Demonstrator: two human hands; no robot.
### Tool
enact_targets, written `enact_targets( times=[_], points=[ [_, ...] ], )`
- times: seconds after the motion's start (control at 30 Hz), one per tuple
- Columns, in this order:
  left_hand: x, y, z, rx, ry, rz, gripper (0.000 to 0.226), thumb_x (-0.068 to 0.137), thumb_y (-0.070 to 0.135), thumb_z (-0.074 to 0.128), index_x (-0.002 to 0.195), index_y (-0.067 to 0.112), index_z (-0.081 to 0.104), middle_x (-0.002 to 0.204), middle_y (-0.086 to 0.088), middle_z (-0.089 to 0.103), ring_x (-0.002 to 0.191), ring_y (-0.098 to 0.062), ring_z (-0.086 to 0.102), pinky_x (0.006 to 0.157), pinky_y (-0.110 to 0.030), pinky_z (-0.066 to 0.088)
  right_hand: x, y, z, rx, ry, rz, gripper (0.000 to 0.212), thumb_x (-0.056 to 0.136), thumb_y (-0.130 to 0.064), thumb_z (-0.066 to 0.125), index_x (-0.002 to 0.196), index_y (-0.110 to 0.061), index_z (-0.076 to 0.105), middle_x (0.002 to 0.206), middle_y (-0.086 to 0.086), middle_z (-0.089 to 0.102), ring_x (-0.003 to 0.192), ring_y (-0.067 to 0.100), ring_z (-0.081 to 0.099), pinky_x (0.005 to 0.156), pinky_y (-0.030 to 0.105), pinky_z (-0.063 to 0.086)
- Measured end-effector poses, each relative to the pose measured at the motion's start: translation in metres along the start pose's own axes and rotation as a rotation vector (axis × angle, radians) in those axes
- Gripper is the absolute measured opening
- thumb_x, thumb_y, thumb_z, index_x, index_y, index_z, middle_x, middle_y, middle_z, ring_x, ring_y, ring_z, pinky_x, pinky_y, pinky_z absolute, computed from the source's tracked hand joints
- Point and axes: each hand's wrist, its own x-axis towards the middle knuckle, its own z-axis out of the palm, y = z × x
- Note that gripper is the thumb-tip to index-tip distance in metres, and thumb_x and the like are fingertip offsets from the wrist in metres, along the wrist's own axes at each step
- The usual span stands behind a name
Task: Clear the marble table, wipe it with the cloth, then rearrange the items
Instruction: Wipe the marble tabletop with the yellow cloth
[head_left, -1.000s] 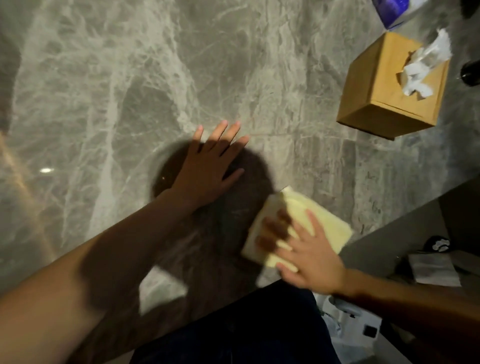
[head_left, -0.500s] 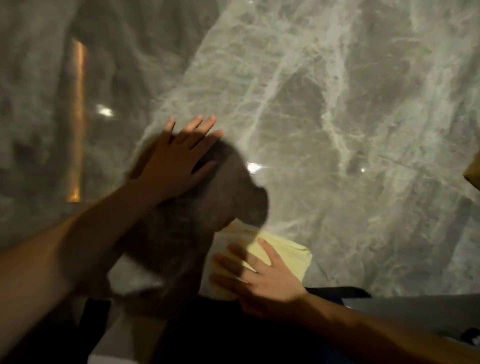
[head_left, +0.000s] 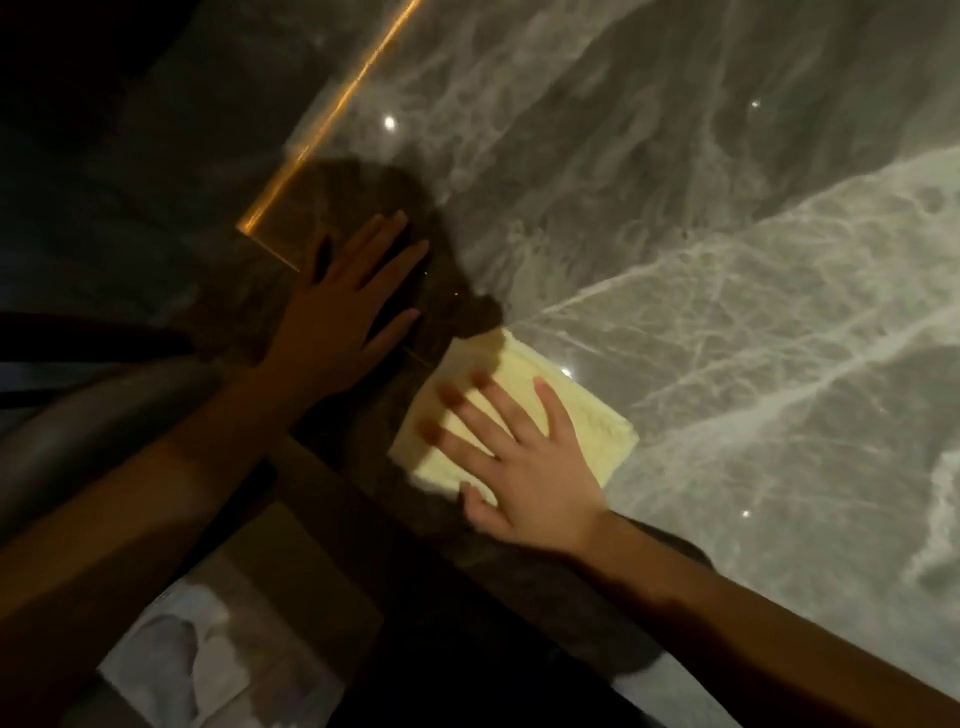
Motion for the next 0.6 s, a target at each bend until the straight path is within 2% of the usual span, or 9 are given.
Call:
enact_targets(
  times=[0.13,0.27,0.43,0.6],
  points=[
    [-0.020,-0.012,0.003,-0.039,0.103,-0.153,0.054,0.096,0.041,0.028,0.147,0.022,0.026,0.158,-0.003,0.020,0.145,-0.017,0.018,0.115,-0.052,0.012,0.057,0.002,-0.009,0.004,-0.016,-0.041,0.057,0.087,-0.048,0.042,0.143,-0.035,0.042,0.153,-0.002,0.038,0.143,0.028,0.030,0.114,0.058,0.012],
    [-0.016,-0.016,0.003,-0.193,0.237,-0.225,0.045,0.097,0.022,0.031,0.141,0.013,0.039,0.151,-0.008,0.036,0.138,-0.022,0.033,0.113,-0.047,0.024,0.104,0.010,-0.018,0.030,0.006,-0.060,0.063,0.086,-0.048,0.043,0.147,-0.036,0.032,0.159,-0.002,0.023,0.148,0.026,0.017,0.114,0.057,0.005],
    [-0.015,-0.019,0.001,-0.297,0.285,-0.212,0.043,0.098,0.024,0.029,0.135,0.009,0.046,0.144,-0.011,0.045,0.131,-0.027,0.043,0.108,-0.047,0.033,0.132,0.018,-0.022,0.065,0.065,-0.048,0.067,0.082,-0.046,0.049,0.147,-0.036,0.034,0.159,-0.004,0.024,0.148,0.025,0.017,0.114,0.054,0.006],
    [-0.010,-0.013,0.000,-0.367,0.303,-0.268,0.044,0.098,0.031,0.033,0.136,0.011,0.046,0.139,-0.011,0.049,0.127,-0.027,0.047,0.104,-0.050,0.037,0.134,0.018,-0.019,0.033,0.071,-0.050,0.063,0.084,-0.046,0.047,0.144,-0.029,0.039,0.158,0.002,0.027,0.147,0.027,0.018,0.114,0.060,0.011]
  ],
)
